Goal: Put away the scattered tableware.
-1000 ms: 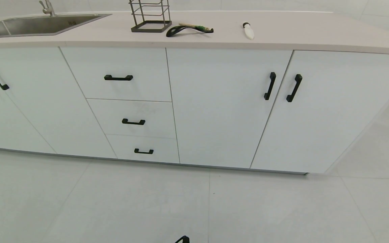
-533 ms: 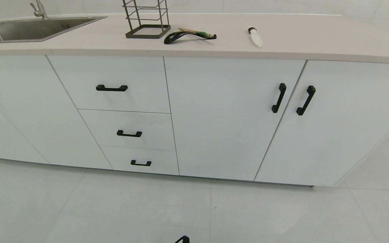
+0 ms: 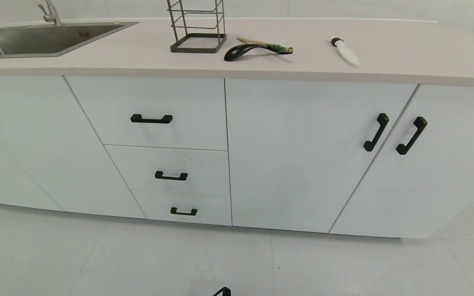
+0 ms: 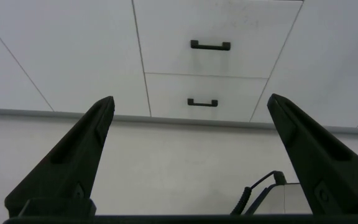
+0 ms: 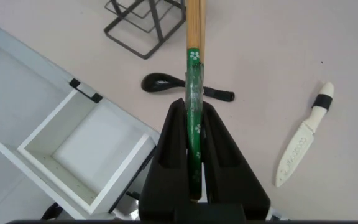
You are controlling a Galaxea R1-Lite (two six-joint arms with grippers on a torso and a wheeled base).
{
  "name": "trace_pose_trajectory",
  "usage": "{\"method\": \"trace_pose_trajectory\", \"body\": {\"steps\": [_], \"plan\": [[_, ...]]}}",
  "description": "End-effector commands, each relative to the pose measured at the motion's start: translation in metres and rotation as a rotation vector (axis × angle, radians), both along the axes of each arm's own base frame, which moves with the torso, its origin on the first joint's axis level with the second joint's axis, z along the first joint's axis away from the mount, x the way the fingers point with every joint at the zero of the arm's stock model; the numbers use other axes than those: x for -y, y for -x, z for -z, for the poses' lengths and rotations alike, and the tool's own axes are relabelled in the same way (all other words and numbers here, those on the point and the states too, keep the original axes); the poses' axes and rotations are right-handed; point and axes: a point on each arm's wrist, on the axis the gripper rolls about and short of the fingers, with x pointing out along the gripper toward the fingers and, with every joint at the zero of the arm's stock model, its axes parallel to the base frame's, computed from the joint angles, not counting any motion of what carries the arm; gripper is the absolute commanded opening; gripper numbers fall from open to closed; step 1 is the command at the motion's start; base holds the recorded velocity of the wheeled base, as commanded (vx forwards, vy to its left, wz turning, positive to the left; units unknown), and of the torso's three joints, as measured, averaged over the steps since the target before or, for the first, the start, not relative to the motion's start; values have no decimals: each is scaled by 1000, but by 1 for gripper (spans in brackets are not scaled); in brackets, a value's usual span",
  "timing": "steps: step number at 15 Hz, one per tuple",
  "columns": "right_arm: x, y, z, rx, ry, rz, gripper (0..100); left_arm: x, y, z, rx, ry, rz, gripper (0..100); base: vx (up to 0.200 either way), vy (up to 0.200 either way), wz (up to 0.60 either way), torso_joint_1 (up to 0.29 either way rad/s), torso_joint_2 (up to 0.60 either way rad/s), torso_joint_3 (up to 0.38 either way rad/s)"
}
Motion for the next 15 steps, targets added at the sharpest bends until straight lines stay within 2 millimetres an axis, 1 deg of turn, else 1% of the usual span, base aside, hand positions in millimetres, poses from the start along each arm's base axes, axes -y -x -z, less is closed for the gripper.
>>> {"method": "trace_pose_trajectory", "body": {"steps": [1,15], "plan": [[0,0,0,-1,0,0,0,0,0,0,-1,1,4,100,0,0,0,0,0,0],[0,0,0,-1,0,0,0,0,0,0,-1,2,0,100,0,0,0,0,0,0]]}}
